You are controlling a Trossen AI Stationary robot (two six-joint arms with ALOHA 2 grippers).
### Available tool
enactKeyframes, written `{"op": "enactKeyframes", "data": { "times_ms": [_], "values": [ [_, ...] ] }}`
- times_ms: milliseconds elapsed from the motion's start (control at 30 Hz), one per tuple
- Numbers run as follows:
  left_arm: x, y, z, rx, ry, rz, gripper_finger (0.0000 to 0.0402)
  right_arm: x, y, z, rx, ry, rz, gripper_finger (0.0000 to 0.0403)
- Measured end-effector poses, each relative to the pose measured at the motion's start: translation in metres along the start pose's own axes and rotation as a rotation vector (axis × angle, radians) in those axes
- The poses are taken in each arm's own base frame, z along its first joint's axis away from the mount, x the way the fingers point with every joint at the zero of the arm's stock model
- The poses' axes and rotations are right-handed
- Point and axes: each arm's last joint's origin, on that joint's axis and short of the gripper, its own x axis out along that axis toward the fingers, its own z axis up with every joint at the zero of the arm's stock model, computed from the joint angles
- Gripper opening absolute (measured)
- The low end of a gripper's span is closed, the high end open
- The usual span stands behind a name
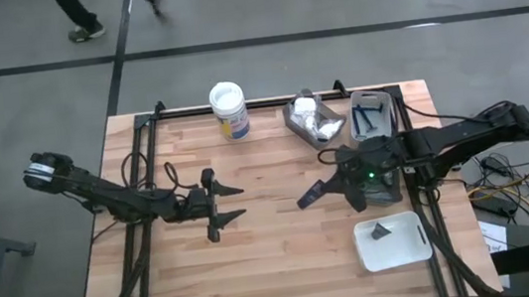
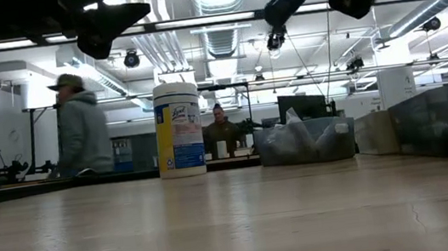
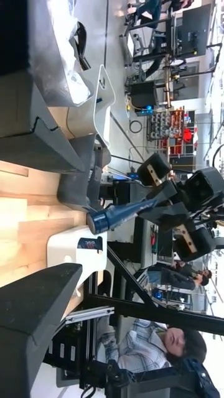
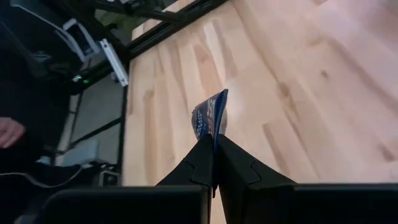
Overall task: Pick & Place Travel size toiletries
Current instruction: Put the blue shave cream into the white bin
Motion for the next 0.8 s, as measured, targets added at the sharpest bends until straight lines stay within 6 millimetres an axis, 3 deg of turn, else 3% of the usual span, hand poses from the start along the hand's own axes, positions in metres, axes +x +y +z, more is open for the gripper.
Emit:
{"op": "enactKeyframes", "data": {
  "times_ms": [333, 800],
  "values": [
    [0.0, 0.0, -0.001, 0.002, 0.005, 0.0, 0.0255, -0.007, 0.003, -0.02, 0.162, 0.225, 0.037, 0.0008],
    [0.0, 0.0, -0.001, 0.004, 0.009, 0.0, 0.0255, -0.019, 0.032, -0.058, 0.244, 0.494, 0.108, 0.0008]
  ]
}}
